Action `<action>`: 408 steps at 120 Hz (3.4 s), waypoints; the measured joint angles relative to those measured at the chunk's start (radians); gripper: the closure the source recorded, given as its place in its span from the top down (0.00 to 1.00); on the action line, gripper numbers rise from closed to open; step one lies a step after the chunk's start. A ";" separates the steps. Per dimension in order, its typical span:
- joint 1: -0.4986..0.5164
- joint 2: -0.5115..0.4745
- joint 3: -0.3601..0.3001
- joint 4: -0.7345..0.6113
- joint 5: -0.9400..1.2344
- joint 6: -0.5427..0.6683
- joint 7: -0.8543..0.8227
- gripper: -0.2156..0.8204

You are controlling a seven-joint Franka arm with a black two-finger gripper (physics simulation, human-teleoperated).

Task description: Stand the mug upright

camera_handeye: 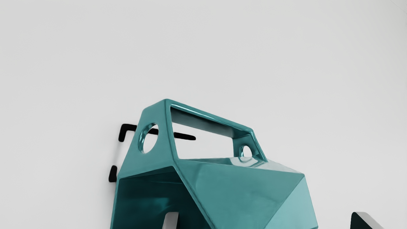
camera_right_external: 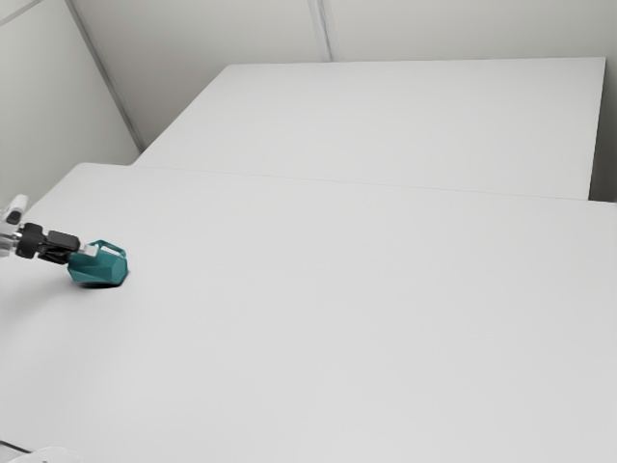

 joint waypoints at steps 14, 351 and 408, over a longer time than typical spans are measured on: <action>-0.001 0.006 -0.008 0.000 -0.004 0.001 0.003 0.77; -0.794 -0.642 0.028 -0.539 0.809 0.178 -0.787 0.03; -0.805 -0.672 -0.035 -0.679 0.879 0.292 -1.045 0.03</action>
